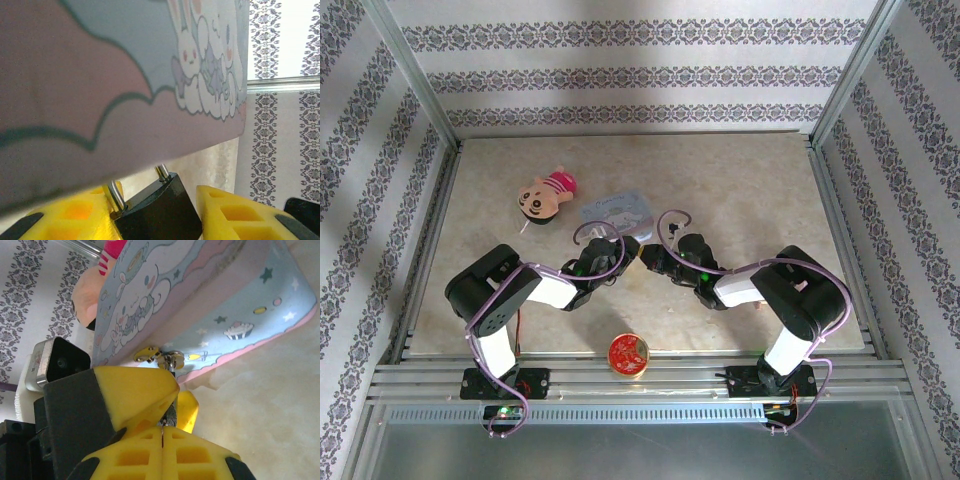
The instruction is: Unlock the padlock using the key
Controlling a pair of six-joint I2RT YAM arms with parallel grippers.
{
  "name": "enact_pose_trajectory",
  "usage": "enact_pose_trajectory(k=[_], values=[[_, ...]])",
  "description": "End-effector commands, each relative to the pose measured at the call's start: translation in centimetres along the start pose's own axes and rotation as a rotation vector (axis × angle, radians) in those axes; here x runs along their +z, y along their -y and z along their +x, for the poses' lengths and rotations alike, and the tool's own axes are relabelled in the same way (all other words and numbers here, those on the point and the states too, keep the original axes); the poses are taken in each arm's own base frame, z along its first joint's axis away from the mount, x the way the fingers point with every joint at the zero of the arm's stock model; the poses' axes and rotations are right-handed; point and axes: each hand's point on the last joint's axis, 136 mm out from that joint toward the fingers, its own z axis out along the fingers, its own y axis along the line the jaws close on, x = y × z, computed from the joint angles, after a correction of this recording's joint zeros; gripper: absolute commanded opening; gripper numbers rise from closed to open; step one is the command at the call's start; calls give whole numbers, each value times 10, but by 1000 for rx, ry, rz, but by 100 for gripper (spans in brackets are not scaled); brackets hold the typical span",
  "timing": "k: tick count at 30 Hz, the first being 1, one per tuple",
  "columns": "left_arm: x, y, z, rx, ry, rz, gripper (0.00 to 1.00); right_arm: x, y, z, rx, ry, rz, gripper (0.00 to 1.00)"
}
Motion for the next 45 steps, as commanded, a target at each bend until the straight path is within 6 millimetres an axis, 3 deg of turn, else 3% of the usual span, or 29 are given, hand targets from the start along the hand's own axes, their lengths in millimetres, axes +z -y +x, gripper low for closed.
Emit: enact_pose_trajectory(k=[1,5,7,10,16,21,27,31,40,45], values=[[2,3,-1,-6,8,24,37,4,-13,-2,3,17,-41,0],[0,0,-4,-10,15,22,35,5,-12,0,6,15,-39,0],[-1,-1,-6,-13,19,21,44,5,-13,-1,3,17,-41,0],[-1,0,-9,-18,30,33,65,5,-15,-3,1,23,-44,0],[-2,5,-18,-41,65,75,70,5,-14,-3,3,21,-42,0],[-1,1,-26,-117,96,103,62,5,-15,-4,4,24,-43,0],[3,-3,-22,-184,74,132,50,6,-16,-4,3,22,-47,0],[3,-5,-19,-211,60,138,47,7,-16,-3,5,19,-46,0],[0,-11,-18,-217,54,133,20,10,-16,-2,6,17,-48,0],[1,-17,-11,-204,22,100,18,11,-16,-2,9,19,-48,2]])
